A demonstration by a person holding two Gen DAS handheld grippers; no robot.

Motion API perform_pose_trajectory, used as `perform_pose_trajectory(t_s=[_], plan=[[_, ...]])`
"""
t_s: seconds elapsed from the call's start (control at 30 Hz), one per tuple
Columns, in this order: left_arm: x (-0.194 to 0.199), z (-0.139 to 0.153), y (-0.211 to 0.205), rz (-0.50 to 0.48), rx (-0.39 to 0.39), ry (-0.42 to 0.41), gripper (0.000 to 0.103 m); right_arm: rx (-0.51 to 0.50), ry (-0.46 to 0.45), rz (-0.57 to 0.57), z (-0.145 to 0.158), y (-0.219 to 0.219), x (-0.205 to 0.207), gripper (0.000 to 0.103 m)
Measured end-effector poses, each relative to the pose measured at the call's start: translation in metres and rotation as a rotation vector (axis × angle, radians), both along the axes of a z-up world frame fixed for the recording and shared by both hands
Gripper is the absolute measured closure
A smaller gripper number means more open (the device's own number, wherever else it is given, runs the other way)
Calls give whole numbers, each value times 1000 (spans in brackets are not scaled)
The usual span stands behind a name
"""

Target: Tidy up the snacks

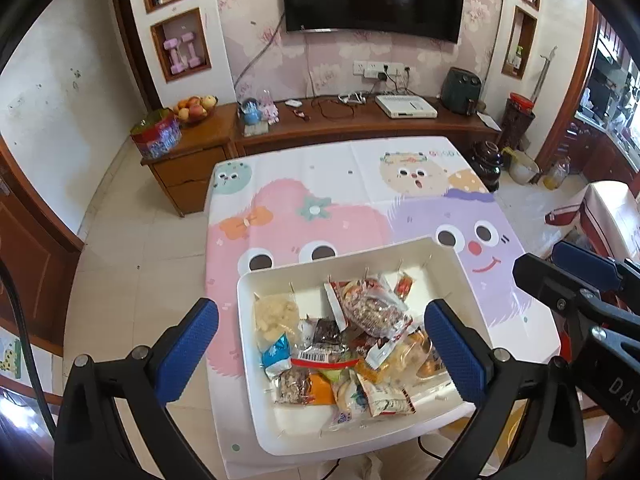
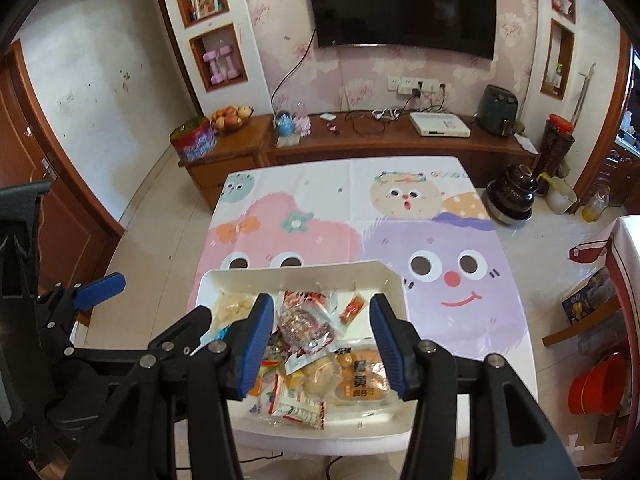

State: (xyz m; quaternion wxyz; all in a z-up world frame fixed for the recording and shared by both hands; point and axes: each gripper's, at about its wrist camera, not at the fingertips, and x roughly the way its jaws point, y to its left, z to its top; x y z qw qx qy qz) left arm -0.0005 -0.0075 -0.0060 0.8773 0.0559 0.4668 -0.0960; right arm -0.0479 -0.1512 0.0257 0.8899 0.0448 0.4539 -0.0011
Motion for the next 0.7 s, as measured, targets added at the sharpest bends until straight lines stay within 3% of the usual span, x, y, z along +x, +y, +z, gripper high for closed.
perform_pose_trajectory(t_s=[0.27, 0.7], plan=[[-9, 9, -16, 79, -38, -7, 1, -5, -36, 18, 12, -27, -7, 52], [-19, 12, -31, 105, -40, -16, 1, 0, -36, 67, 15, -48, -16, 52]])
